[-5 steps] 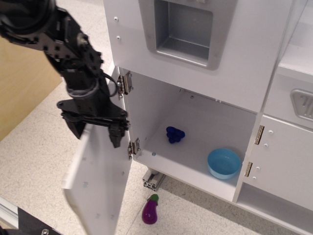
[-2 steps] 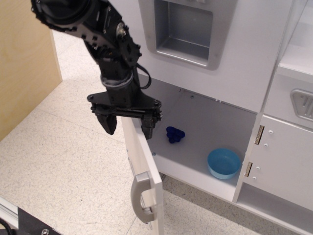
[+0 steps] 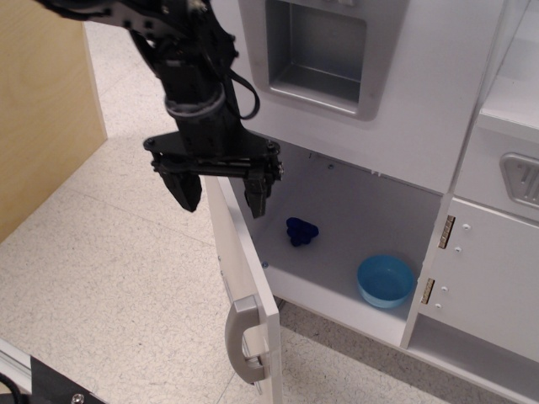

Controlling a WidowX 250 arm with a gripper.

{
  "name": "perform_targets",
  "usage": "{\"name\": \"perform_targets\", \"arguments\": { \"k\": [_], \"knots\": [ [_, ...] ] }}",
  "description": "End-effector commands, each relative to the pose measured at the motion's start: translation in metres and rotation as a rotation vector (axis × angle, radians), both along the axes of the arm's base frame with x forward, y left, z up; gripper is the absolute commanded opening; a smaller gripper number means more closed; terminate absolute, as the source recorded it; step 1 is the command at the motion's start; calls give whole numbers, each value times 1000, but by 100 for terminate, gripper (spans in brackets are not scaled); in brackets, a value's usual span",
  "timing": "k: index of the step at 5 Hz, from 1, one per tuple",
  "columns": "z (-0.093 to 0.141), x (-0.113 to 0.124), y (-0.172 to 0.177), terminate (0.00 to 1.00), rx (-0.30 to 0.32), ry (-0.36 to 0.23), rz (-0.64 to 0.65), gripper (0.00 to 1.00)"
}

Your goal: Close low fridge

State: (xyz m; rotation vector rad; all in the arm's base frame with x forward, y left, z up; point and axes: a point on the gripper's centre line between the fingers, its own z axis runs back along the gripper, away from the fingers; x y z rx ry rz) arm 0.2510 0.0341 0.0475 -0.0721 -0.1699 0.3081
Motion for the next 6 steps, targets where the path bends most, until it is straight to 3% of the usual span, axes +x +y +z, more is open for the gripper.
{"name": "perform_targets", "arguments": {
  "k": [1,2,3,4,5,6],
  "knots": [
    [13,-48,24,0,51,-36,-100,100],
    [-10,-70,45,0,78,-21,-135,100],
    [-33,-72,56,0,101,7,-126,100],
    [-52,-63,59,0,110,-16,-74,100],
    [-80,-51,51,0,114,8,-78,100],
    [-91,-41,39,0,85,-1,-62,100]
  ]
}}
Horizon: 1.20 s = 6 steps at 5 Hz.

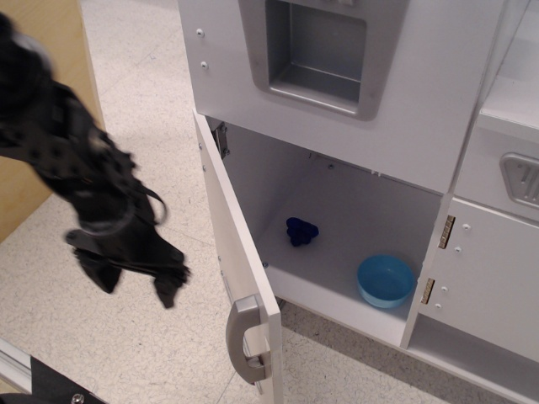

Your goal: Close low fridge

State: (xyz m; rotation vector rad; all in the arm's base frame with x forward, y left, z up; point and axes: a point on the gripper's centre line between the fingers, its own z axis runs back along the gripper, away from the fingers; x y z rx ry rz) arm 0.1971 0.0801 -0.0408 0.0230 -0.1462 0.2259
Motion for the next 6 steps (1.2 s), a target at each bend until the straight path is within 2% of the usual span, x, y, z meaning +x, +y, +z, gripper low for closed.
{"name": "perform_targets", "arguments": {
  "k": [1,2,4,6],
  "knots": [
    [-10,25,-21,0,-10,-33,27,100],
    [-14,38,-35,0,-21,-17,55,100],
    [-17,64,-60,0,-35,-23,107,100],
    [-21,103,-79,0,-47,-70,179,100]
  ]
}}
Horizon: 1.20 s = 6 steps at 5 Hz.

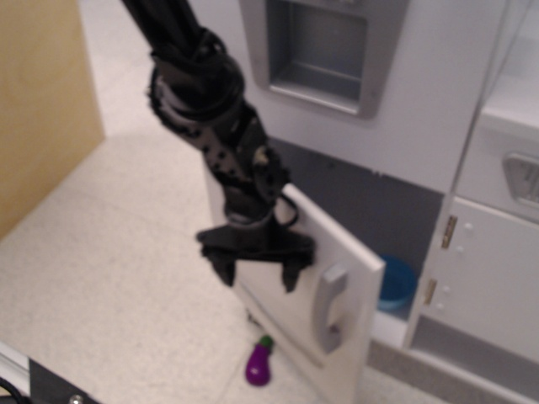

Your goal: Close low fridge

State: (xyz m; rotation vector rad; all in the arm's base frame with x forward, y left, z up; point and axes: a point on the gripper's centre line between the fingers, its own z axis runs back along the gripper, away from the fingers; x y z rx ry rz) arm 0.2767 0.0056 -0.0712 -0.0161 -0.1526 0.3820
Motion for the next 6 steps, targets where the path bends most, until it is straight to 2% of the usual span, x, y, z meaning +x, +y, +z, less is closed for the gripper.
{"name": "perform_targets", "arguments": {
  "k": [1,2,4,5,6],
  "knots": [
    [8,41,-9,0,0,-70,50,100],
    [5,57,-15,0,14,-114,85,100],
    [6,75,-15,0,-2,-142,128,100],
    [13,63,-13,0,-11,-143,110,100],
    [22,51,-9,0,-32,-103,101,100]
  ]
}}
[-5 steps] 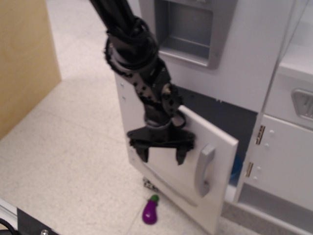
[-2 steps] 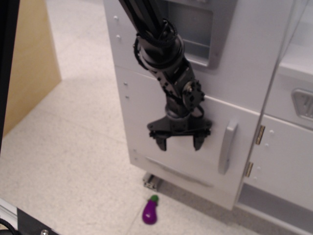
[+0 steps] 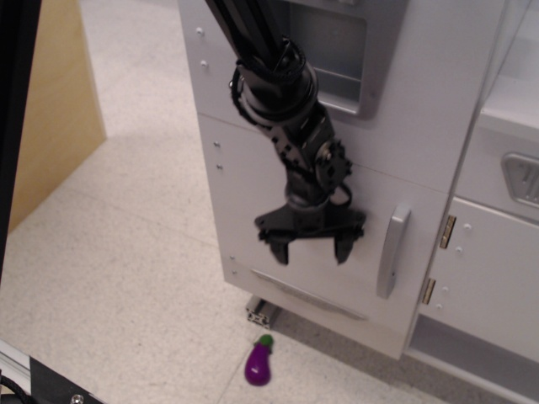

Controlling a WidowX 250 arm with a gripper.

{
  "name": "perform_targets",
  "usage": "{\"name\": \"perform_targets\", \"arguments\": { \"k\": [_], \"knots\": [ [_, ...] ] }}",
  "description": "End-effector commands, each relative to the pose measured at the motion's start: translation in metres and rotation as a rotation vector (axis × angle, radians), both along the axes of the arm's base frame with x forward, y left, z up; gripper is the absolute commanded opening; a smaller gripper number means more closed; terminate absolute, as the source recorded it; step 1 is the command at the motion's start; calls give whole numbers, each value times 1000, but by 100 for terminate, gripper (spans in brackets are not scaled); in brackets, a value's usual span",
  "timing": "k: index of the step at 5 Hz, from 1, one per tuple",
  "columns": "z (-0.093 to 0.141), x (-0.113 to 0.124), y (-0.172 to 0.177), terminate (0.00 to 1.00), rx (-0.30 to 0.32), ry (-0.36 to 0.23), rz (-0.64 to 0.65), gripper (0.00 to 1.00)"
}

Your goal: Close low fridge

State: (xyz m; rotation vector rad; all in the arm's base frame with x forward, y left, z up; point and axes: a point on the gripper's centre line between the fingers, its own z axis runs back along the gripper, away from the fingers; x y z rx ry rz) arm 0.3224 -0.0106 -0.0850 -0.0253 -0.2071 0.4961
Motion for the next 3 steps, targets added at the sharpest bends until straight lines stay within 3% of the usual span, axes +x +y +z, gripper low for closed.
{"name": "perform_targets", "arguments": {
  "k": [1,2,3],
  "knots": [
    [36,5,8,0,-22,-49,-13,100],
    [36,5,8,0,-22,-49,-13,100],
    [36,5,8,100,-22,-49,-13,100]
  ]
}}
